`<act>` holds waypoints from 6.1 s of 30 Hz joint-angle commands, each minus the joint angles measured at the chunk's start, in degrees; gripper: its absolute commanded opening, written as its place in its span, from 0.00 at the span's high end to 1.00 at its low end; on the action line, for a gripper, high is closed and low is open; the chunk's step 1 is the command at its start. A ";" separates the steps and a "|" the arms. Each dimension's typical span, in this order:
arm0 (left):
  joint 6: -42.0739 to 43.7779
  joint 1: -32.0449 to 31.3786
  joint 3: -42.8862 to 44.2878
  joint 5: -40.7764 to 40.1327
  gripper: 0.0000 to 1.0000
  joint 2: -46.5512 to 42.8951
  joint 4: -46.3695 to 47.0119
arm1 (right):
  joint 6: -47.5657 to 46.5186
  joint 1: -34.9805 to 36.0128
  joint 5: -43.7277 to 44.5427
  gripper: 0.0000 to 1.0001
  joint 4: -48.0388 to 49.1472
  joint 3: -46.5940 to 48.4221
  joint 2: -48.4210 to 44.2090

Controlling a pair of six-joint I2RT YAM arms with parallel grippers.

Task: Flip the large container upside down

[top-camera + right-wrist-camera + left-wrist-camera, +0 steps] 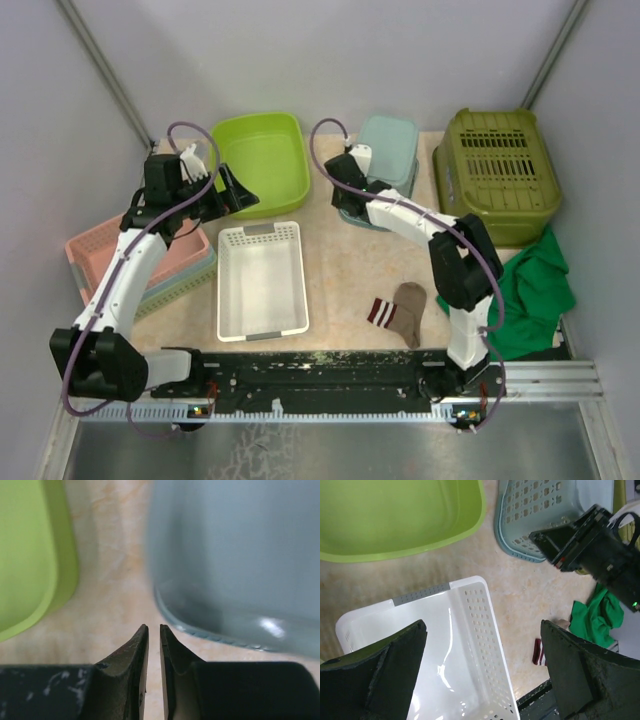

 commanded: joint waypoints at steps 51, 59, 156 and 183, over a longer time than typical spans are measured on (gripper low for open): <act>5.86 -19.03 15.27 -29.70 0.01 20.34 -7.73 | -2.10 -30.59 -31.66 0.56 10.48 -21.50 -22.56; 7.23 -23.55 30.62 -42.04 0.01 34.72 -5.88 | -6.75 -28.00 -29.83 0.39 0.38 -30.01 -40.06; -46.79 1.09 -10.42 12.05 0.94 32.22 55.61 | -3.38 -28.01 -23.41 0.28 -16.49 -35.84 -64.26; -37.38 2.78 -2.57 10.92 1.00 40.99 39.66 | -0.61 -27.96 -23.04 0.29 -15.05 -39.60 -65.82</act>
